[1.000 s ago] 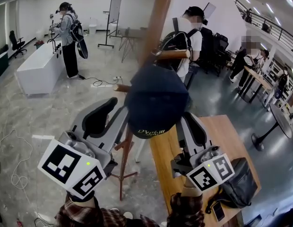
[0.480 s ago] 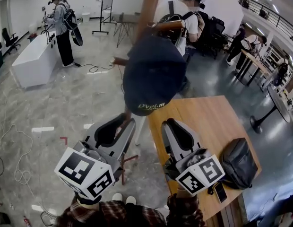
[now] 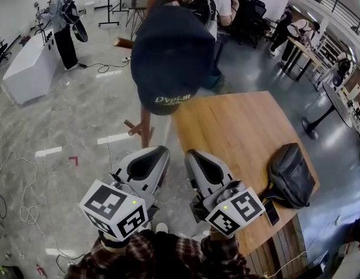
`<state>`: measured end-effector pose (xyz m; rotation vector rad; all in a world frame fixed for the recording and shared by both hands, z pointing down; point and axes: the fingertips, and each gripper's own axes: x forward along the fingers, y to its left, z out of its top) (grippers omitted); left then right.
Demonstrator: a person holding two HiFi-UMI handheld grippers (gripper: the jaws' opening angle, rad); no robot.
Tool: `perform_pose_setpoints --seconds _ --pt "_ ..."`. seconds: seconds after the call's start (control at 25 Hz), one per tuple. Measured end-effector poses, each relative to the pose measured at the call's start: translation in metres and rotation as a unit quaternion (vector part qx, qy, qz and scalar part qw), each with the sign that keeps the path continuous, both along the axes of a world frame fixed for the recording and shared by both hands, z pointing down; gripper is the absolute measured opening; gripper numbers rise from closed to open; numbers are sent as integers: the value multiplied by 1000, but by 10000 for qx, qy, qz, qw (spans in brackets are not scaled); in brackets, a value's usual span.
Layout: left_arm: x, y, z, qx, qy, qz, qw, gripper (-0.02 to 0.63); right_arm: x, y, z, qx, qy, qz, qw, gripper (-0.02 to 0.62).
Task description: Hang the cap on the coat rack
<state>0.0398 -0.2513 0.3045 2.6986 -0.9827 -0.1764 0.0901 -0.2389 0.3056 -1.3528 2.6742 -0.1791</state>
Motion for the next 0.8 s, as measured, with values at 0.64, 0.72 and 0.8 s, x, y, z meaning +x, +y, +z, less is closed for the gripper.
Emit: perform_pose_setpoints --seconds 0.64,0.72,0.8 --pt "-8 4 12 1 -149 -21 9999 11 -17 -2 6 -22 161 -185 9997 11" --pt "-9 2 9 34 -153 -15 9999 11 -20 -4 5 0 174 -193 9997 11" --pt "-11 0 8 68 -157 -7 9999 11 -22 -6 5 20 189 -205 9996 11"
